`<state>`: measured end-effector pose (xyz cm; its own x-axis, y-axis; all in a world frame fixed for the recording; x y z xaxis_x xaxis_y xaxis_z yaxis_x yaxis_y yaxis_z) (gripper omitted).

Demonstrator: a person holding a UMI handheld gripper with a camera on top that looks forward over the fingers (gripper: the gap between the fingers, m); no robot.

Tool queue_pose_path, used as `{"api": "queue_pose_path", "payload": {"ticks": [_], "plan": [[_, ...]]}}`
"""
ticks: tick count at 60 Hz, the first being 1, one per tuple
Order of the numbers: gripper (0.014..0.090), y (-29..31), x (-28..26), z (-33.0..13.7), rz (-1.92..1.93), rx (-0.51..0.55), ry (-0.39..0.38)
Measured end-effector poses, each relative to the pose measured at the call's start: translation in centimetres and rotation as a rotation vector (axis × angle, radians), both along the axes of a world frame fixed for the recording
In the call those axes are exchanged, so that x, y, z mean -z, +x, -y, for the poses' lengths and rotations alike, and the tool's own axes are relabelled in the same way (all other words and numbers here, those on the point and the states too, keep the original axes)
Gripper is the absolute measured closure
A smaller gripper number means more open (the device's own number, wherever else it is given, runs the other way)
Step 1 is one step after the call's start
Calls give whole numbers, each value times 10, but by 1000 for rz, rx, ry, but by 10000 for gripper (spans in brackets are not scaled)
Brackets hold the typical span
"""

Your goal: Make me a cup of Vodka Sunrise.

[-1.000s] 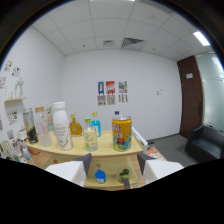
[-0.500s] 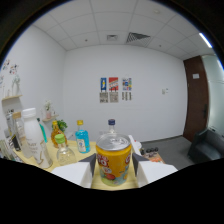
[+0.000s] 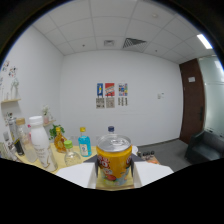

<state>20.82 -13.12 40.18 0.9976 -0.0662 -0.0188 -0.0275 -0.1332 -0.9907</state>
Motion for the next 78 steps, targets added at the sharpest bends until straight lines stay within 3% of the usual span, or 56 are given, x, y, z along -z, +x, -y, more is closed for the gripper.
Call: {"api": "queue_pose_path", "payload": {"ticks": [8,16,39,54,78], "plan": [[543,-9,-11,31,-9,6,33],[543,-25,13,65,-43,2,17],[547,-90,178,98,50,-40,-231],[548,-92,220,91,501,-85,-322],[547,-103,200,78,1437,-202,-258]]}}
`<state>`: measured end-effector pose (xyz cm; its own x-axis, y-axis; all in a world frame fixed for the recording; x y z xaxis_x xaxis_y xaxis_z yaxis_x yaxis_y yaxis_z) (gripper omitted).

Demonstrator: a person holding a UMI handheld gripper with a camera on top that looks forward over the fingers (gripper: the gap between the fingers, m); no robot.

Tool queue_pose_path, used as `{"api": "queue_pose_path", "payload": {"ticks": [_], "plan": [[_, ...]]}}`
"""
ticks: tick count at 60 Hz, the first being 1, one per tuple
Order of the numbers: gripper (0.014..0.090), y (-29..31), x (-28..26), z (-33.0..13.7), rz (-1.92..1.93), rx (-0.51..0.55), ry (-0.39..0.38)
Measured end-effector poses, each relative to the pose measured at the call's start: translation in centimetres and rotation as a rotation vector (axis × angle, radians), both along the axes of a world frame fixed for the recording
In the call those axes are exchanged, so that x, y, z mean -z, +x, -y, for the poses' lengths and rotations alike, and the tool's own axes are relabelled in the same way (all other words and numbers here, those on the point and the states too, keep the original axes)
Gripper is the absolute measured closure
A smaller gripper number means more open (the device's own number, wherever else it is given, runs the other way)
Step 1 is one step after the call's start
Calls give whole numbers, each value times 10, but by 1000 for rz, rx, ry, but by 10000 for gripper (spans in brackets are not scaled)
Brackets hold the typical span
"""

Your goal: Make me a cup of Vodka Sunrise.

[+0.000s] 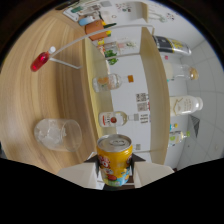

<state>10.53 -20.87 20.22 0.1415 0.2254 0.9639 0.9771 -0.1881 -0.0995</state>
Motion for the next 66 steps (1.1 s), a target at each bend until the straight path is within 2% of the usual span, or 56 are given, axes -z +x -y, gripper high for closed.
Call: {"api": "queue_pose_path", "payload": {"ticks": [15,24,33,43,49,56,66], "plan": [[550,-11,-1,-13,523,-160,-22],[546,-14,7,-13,665,-207,-62],[546,-14,9,-7,649,-204,-74],[546,-15,-19,0,315,-118,-4],[543,-14,-55,3,-40,-52,74],[542,0,-102,11,-456,-14,205],[542,42,-132,26,-1003,34,287]]}}
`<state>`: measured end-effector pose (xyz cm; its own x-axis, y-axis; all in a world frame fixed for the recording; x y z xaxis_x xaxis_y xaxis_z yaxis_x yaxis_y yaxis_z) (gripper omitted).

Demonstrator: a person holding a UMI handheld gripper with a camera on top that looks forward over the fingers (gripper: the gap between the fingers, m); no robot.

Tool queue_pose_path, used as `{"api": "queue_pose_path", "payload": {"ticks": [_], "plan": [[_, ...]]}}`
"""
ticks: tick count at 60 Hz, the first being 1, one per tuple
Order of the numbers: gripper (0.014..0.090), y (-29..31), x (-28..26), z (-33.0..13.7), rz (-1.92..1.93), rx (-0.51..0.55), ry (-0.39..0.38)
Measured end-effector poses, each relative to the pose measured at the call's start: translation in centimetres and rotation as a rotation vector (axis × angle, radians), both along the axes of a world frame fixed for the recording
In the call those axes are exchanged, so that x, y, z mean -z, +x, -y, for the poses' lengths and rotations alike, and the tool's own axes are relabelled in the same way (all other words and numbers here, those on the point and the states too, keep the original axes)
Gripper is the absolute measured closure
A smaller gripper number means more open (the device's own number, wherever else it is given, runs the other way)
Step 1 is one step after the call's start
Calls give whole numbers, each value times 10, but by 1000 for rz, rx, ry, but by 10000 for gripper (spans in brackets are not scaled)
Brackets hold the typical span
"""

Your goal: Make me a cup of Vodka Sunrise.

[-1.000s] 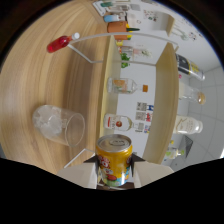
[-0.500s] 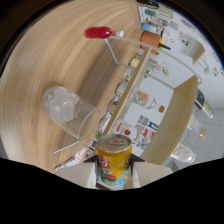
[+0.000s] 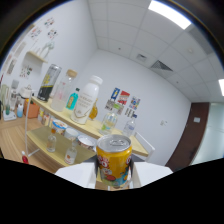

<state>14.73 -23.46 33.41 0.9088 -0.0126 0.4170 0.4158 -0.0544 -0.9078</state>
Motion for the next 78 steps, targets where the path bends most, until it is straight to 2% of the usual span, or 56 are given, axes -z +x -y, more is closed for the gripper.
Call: {"api": "queue_pose_path", "payload": {"ticks": [9,20,33,50,55,78], "plan": [[545,55,26,2,-285,27,-2],[546,103,109,-5,-440,60,-106],[546,123,207,-21,-520,88,-247],[546,125,281,-23,-548,98,-392],[542,125,292,-20,-534,102,-415],[518,129,294,-11,-491,125,-396]]}}
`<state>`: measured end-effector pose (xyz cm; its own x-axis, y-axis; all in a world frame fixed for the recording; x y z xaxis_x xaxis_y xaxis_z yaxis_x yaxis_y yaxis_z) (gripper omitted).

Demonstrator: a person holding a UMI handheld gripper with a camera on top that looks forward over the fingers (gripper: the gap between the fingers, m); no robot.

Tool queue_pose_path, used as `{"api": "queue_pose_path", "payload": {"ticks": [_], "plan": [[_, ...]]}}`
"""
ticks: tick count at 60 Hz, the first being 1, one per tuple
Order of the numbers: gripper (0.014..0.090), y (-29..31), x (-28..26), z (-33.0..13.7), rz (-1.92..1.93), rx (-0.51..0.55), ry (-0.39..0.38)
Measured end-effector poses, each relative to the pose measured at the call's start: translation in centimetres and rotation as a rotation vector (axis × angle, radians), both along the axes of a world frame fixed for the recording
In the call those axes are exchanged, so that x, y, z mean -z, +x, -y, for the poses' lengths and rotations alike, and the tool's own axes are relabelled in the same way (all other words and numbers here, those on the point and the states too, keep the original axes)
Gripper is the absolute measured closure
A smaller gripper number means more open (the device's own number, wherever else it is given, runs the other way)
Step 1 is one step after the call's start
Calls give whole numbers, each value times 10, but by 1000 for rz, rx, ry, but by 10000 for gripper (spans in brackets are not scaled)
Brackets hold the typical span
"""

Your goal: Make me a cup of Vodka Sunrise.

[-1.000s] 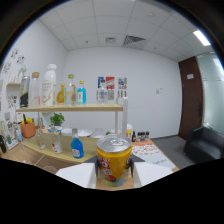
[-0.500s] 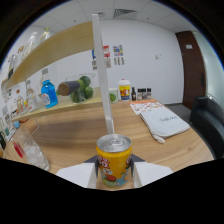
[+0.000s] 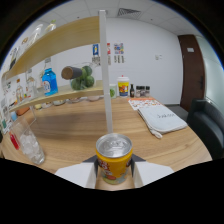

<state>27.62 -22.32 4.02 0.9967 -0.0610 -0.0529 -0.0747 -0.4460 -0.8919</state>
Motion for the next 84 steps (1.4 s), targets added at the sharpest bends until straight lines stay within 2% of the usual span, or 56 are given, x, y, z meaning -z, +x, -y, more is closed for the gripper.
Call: {"api": "queue_pose_path", "payload": {"ticks": [10,13,16,21,30,38,48,58,69,75,84], "plan": [[505,1,3,5,20,21,-17],[450,3,-1,7,21,36,-16],[323,4,-10,9,26,52,-8],[185,1,-29,16,43,72,3],[194,-21,-83,39,78,87,58],[192,-76,-121,63,68,35,111],[181,-156,-119,84,38,-34,110],[185,-211,-100,89,16,-42,79],[184,-262,-131,58,2,-61,139],[182,-290,-154,27,3,-93,196],[184,-320,-175,-23,13,-110,237]]}}
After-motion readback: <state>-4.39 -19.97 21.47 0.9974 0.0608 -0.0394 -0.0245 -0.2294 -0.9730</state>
